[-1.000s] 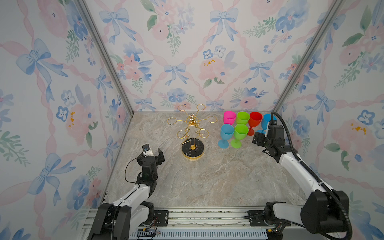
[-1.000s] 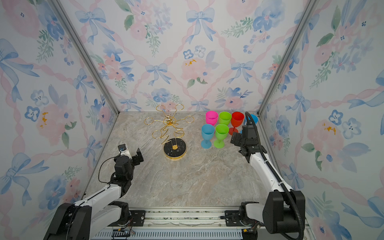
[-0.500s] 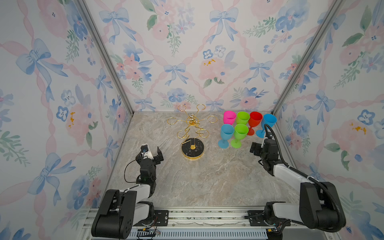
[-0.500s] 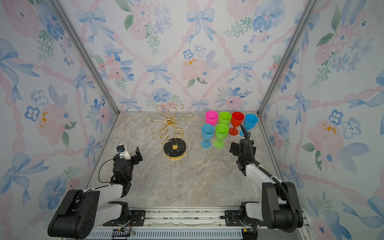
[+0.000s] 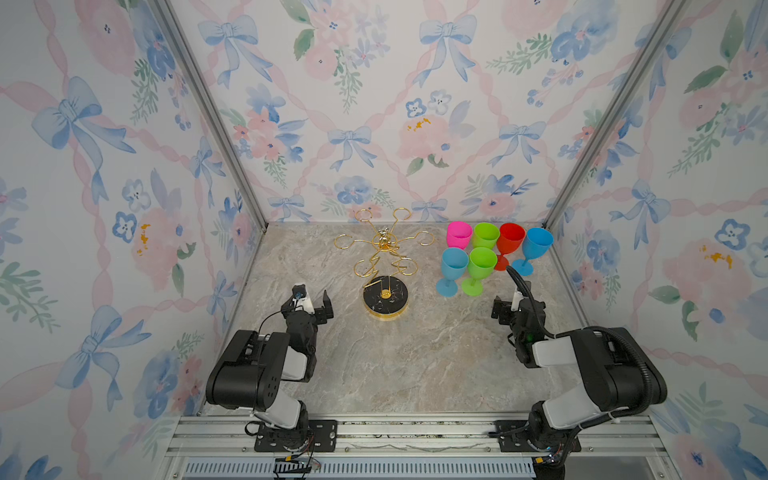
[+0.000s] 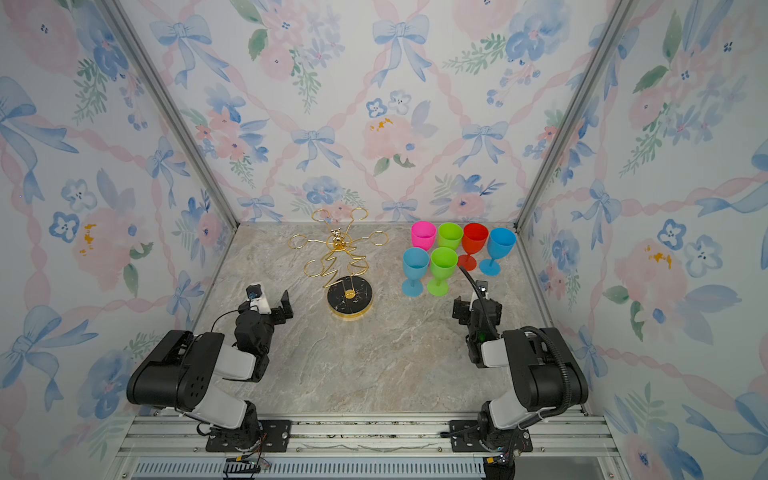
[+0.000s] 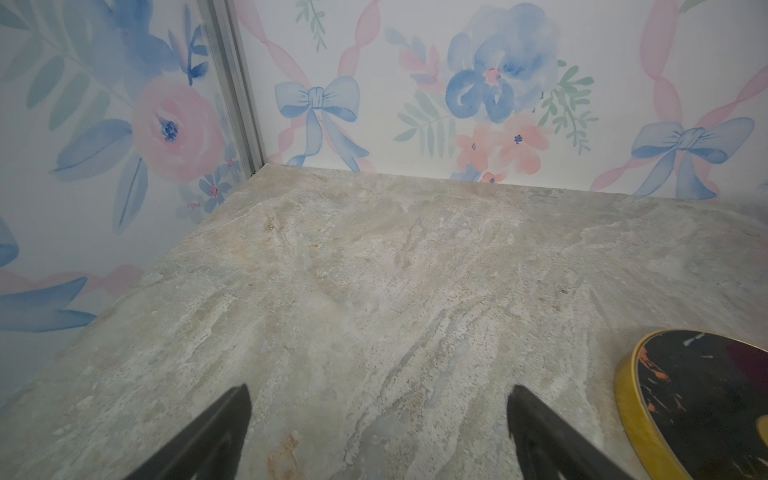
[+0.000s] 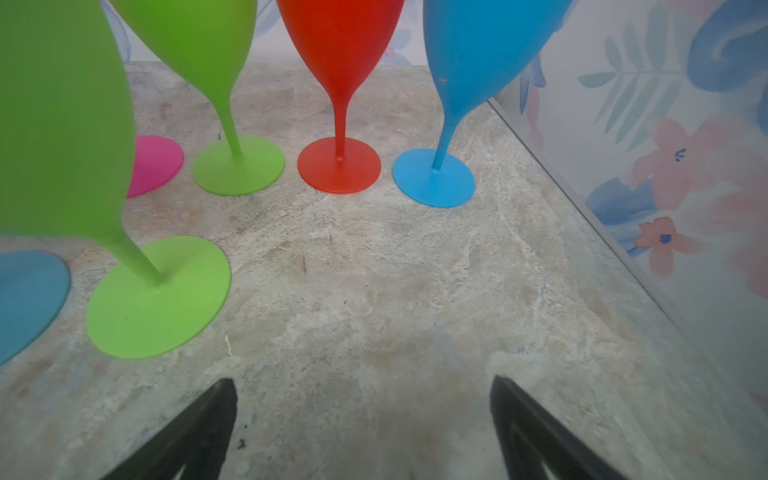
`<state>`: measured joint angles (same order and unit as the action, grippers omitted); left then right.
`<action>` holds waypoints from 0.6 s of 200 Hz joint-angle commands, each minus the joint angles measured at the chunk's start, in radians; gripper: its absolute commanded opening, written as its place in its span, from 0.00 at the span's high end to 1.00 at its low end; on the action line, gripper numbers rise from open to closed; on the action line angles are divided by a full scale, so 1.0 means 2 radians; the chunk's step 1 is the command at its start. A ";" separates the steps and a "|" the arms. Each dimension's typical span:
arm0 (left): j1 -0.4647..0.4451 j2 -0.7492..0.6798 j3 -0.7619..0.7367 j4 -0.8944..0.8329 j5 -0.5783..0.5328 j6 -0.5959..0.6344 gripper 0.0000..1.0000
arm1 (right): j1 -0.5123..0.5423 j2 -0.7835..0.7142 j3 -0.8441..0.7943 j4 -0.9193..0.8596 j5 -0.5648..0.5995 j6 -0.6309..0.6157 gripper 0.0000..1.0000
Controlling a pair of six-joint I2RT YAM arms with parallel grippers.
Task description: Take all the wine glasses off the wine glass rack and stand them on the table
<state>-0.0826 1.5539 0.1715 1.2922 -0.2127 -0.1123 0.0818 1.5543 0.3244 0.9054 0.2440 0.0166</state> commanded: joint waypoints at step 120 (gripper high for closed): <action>0.001 0.002 0.001 0.044 0.012 0.011 0.02 | -0.004 -0.002 0.032 0.006 -0.016 -0.007 0.03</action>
<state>-0.0845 1.5539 0.1715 1.3609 -0.2005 -0.1043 0.0673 1.5524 0.3721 0.9165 0.2169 0.0139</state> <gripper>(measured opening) 0.977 0.969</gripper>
